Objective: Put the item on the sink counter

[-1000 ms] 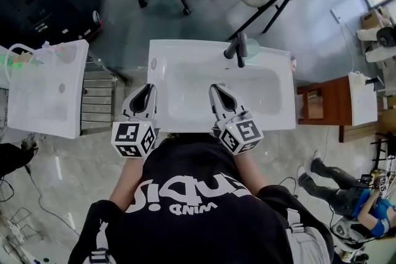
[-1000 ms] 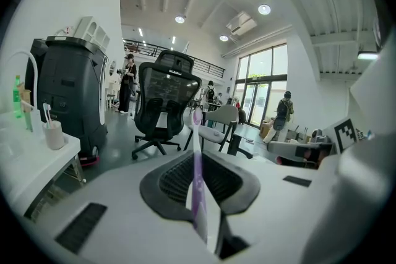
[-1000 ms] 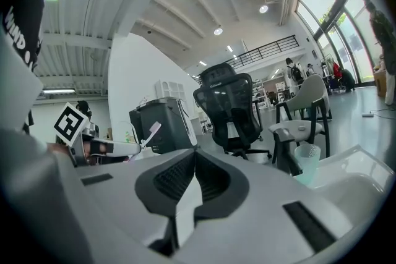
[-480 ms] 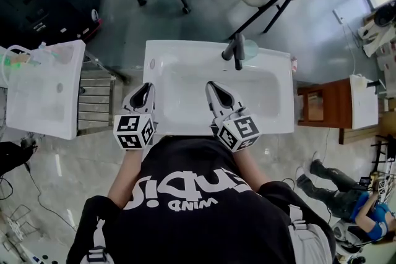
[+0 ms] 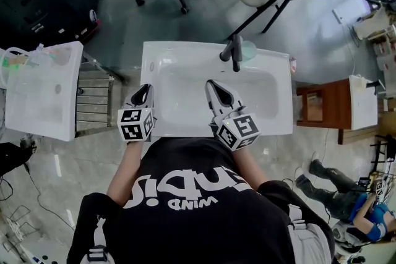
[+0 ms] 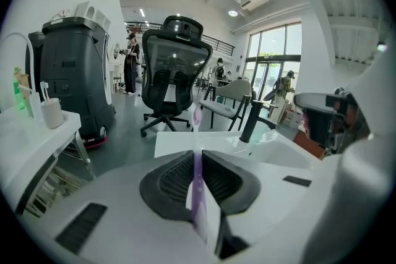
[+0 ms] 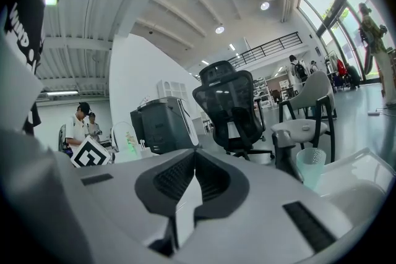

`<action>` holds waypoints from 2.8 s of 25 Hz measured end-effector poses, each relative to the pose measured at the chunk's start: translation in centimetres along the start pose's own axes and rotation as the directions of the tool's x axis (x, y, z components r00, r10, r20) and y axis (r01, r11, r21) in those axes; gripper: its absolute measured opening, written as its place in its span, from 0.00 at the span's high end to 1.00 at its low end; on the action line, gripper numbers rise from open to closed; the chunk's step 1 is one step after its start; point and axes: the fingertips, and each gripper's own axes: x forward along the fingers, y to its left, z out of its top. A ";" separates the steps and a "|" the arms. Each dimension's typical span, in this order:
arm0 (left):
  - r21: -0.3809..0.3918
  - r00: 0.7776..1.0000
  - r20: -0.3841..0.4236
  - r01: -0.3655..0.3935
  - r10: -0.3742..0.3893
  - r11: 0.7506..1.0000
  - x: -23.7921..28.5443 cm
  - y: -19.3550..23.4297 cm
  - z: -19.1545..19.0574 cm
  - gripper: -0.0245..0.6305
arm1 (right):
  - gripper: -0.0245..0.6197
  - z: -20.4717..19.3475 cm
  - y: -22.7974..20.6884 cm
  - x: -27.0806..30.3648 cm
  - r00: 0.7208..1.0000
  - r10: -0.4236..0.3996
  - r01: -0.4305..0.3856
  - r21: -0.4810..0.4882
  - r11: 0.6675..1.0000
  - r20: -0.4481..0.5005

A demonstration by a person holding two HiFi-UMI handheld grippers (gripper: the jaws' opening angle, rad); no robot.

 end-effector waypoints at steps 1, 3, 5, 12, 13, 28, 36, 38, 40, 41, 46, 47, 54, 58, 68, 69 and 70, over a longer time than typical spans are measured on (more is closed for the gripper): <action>0.001 1.000 -0.012 -0.002 0.002 1.000 0.3 0.1 -0.4 0.88 | 0.93 0.0 0.0 0.0 1.000 0.000 0.000 0.001 1.000 0.000; -0.006 0.999 -0.038 -0.006 0.006 1.000 0.9 0.4 -1.4 0.88 | 0.93 -0.1 0.0 0.1 1.000 0.000 0.000 0.001 1.000 -0.001; -0.018 0.998 -0.065 -0.012 0.011 1.000 1.5 0.7 -2.5 0.88 | 0.93 -0.2 0.0 0.1 1.000 0.001 -0.001 0.000 1.000 -0.002; -0.012 0.991 -0.131 -0.030 0.028 0.999 3.1 1.4 -5.1 0.88 | 0.93 -0.3 -0.2 0.1 1.000 -0.004 0.004 0.002 1.000 -0.004; -0.012 0.990 -0.139 -0.030 0.028 0.999 3.3 1.5 -5.4 0.88 | 0.93 -0.3 -0.2 0.1 1.000 -0.004 0.004 0.000 1.000 -0.004; -0.033 0.969 -0.243 -0.050 0.040 0.998 4.9 2.2 -8.7 0.88 | 0.93 -0.5 -0.4 -0.4 1.000 -0.017 0.017 -0.001 1.000 -0.013; -0.023 0.961 -0.269 -0.070 0.061 0.997 5.6 2.6 -9.4 0.88 | 0.93 -0.9 -0.8 -0.6 1.000 -0.019 0.019 0.005 1.000 -0.020; -0.020 0.958 -0.278 -0.077 0.069 0.997 5.8 2.8 -9.5 0.88 | 0.93 -1.0 -0.8 -0.5 1.000 -0.018 0.018 0.007 1.000 -0.021; -0.019 0.955 -0.288 -0.085 0.076 0.996 5.9 3.1 -9.6 0.88 | 0.93 -1.1 -0.9 -0.4 1.000 -0.017 0.017 0.008 1.000 -0.024; -0.020 0.954 -0.291 -0.086 0.077 0.996 6.0 3.3 -9.5 0.88 | 0.93 -1.1 -0.9 -0.3 1.000 -0.017 0.017 0.008 1.000 -0.024; -0.016 0.950 -0.302 -0.091 0.082 0.996 6.0 3.4 -9.6 0.88 | 0.93 -1.2 -1.0 -0.2 1.000 -0.018 0.018 0.011 1.000 -0.024; -0.013 0.949 -0.305 -0.091 0.083 0.996 6.0 3.4 -9.6 0.88 | 0.93 -1.2 -0.9 -0.2 1.000 -0.018 0.018 0.011 1.000 -0.025; 0.012 0.939 -0.328 -0.103 0.101 0.995 6.1 3.3 -9.8 0.88 | 0.93 -1.2 -1.0 -0.4 1.000 -0.014 0.014 0.014 1.000 -0.028; 0.026 0.939 -0.327 -0.107 0.110 0.994 6.4 3.6 -9.8 0.88 | 0.93 -1.5 -1.0 -0.2 0.999 -0.013 0.013 0.013 1.000 -0.034; 0.056 0.933 -0.338 -0.108 0.120 0.993 6.3 3.5 -10.0 0.87 | 0.93 -1.6 -0.7 -0.2 0.999 -0.006 0.007 0.015 1.000 -0.036; 0.055 0.933 -0.338 -0.106 0.119 0.993 6.3 3.5 -10.0 0.87 | 0.93 -1.7 -0.7 -0.2 0.999 -0.007 0.007 0.015 1.000 -0.036; 0.054 0.934 -0.339 -0.105 0.117 0.993 6.3 3.6 -10.0 0.87 | 0.93 -1.7 -0.7 -0.1 0.999 -0.007 0.008 0.015 1.000 -0.036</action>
